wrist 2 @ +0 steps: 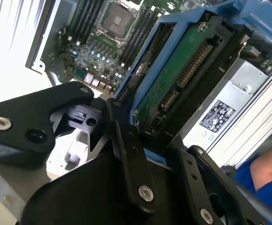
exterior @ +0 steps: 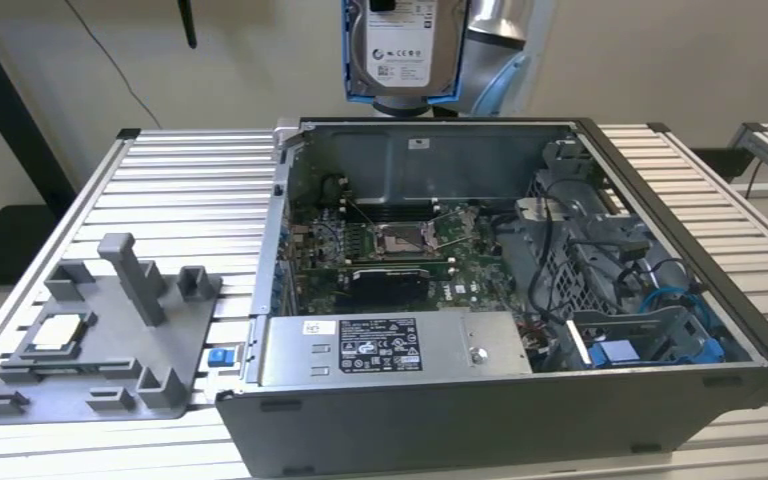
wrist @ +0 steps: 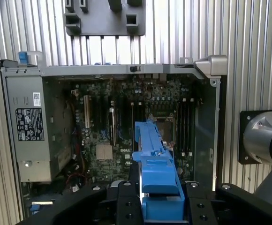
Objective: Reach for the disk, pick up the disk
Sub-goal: 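Pick up the disk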
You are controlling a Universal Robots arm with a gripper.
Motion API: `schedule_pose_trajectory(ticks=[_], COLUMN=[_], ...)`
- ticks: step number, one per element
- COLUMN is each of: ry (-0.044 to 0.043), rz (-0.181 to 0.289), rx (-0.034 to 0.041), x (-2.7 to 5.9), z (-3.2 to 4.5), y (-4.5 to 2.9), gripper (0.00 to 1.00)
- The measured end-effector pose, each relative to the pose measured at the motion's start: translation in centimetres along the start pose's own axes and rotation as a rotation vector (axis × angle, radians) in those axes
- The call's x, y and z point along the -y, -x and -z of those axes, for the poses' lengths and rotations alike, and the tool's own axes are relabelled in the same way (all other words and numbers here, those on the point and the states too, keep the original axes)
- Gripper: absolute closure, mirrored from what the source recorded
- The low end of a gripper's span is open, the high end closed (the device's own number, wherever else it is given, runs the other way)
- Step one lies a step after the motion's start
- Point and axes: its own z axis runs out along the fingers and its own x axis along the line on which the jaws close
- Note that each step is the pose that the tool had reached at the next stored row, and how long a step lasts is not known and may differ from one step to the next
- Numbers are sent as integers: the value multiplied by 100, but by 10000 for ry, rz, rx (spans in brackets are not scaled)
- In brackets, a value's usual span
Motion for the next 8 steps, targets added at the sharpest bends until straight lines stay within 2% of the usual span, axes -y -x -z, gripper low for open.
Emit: schedule_pose_trajectory(ticks=[8], ry=[0], rz=[0], rx=[0], x=[148], z=[-11], y=[8], gripper=[100])
